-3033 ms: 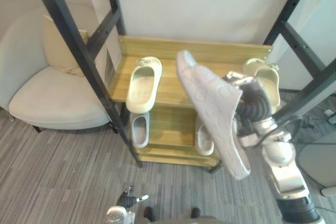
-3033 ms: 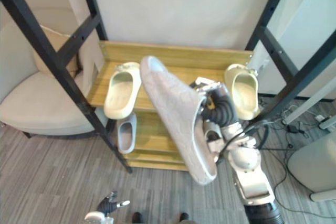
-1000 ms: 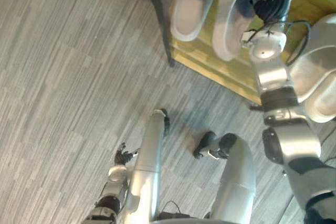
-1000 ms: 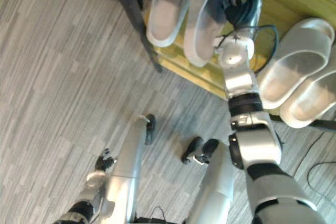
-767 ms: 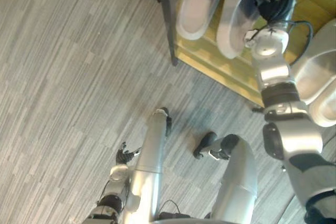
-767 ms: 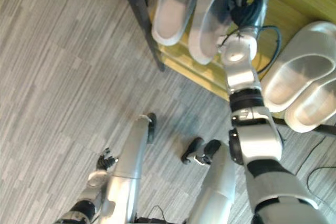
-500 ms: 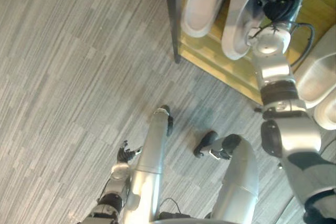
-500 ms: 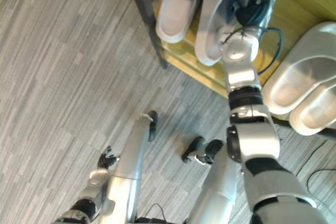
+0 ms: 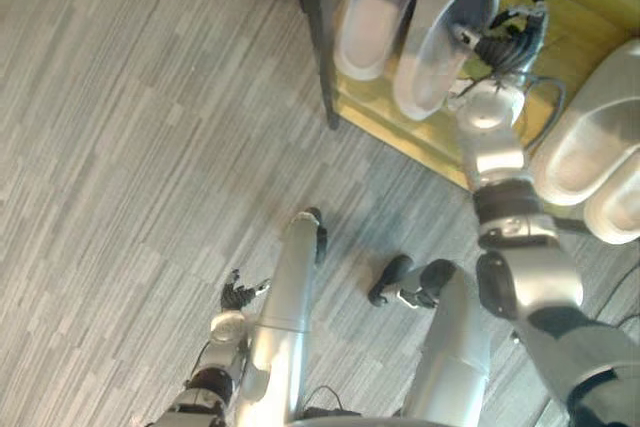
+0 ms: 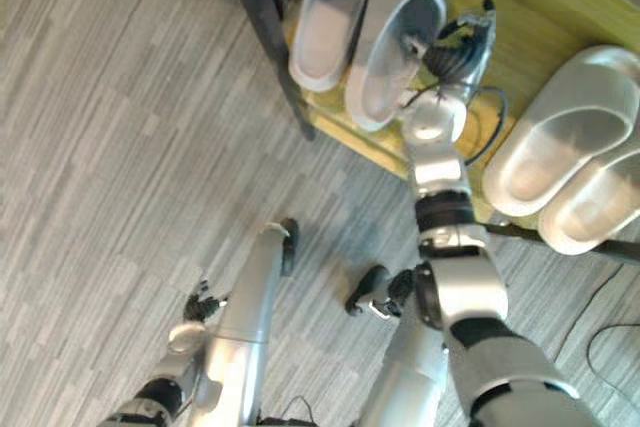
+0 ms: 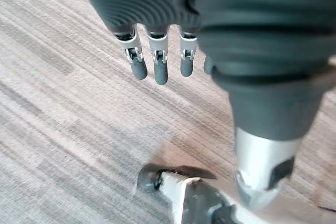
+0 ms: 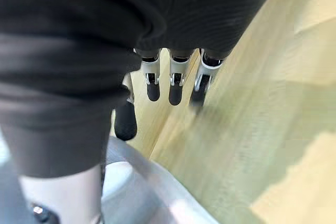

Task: Organize the slippers on the shoe rack

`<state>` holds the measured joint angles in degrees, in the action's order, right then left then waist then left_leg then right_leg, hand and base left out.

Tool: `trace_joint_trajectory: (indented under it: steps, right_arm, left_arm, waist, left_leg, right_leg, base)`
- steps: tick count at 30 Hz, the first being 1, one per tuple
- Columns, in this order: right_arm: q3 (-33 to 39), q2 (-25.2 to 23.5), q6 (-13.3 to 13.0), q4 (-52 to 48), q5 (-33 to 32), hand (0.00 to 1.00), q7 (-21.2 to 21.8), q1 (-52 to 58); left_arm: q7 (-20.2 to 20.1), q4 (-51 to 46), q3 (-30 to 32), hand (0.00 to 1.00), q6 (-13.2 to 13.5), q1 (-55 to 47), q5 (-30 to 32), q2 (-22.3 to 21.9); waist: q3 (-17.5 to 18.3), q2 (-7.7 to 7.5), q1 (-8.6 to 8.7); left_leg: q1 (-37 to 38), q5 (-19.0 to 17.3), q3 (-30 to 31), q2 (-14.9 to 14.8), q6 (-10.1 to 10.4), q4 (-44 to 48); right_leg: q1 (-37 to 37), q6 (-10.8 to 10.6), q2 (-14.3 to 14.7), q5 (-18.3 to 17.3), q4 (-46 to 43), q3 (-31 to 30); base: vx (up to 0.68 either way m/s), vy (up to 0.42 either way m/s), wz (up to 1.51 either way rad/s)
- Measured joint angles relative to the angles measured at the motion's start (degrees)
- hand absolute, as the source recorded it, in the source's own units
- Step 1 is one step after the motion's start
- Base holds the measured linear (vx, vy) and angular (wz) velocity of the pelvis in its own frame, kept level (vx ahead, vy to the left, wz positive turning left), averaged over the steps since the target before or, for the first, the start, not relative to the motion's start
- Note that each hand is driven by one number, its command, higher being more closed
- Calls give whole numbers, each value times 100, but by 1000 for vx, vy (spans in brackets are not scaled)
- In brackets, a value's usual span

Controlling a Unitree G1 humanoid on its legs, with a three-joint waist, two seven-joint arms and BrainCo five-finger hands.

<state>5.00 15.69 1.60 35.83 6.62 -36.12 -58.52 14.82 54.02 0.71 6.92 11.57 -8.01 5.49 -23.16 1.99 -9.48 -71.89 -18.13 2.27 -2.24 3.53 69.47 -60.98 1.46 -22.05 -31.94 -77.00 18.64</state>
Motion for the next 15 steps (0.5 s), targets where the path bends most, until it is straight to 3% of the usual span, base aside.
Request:
trace_joint_trajectory:
  steps: [8,15]
  right_arm:
    - [166,-216,58,-859,354,0,-116,591]
    - [225,-234,80,-1042,480,0,-235,735]
  left_arm:
    - [-1,-50,65,0,1,-26,2,17]
    - [-3,-73,65,0,6,-33,3,31]
  waist:
    - [75,-15,12]
    - [75,-15,19]
  left_leg:
    - [221,19,-21,-61,21,-168]
    - [340,57,-25,-77,35,-337]
  right_leg:
    - [180,17,80,51,177,10]
    - [296,16,118,115,356,53]
  base:
    - [-6,3,-3]
    - [-2,1,-1]
